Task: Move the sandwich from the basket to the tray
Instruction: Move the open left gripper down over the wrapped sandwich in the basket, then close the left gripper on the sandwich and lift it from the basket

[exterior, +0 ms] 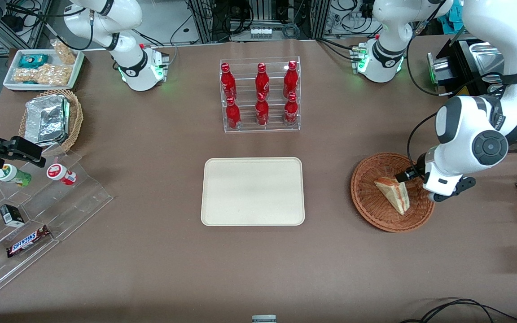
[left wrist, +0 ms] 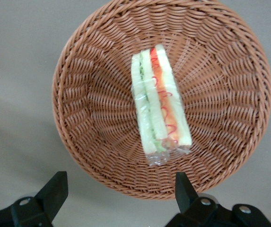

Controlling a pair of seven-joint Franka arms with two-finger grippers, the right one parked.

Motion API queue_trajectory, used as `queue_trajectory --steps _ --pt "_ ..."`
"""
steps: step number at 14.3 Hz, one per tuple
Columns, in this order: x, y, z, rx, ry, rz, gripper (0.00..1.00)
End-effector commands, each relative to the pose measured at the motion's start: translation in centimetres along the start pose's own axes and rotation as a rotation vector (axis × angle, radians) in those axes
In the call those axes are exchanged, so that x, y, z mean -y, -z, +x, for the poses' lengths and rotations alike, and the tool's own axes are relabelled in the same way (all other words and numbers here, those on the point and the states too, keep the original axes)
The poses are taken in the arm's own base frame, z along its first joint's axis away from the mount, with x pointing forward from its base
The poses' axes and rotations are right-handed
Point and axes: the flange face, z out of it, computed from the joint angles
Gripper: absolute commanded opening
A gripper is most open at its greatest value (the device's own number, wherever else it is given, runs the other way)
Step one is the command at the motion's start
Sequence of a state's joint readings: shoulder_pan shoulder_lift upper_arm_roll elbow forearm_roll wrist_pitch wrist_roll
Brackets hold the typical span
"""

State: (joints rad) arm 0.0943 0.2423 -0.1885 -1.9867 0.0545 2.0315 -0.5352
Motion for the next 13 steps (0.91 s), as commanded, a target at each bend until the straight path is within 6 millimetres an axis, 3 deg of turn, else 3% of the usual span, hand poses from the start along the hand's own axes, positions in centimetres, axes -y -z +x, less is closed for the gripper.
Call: queue_trajectory --steps 1,4,6,11,12,13 --pt "-1.3 -1.8 0.3 -0.018 0.009 -0.026 1.0" --pt "-2.0 -3.7 1.4 -0.039 0.096 -0.056 1.0" --pt "-2.9 -4.8 1.4 -0.041 0.134 -0.061 1.0" --pt "-3.1 -7.1 1.6 -0.02 0.159 -0.047 1.0" --pt "-3.0 -7.3 1.6 -0.015 0.165 -0.043 0.83" --pt "-3.0 -7.2 1.6 -0.015 0.168 -0.042 0.53"
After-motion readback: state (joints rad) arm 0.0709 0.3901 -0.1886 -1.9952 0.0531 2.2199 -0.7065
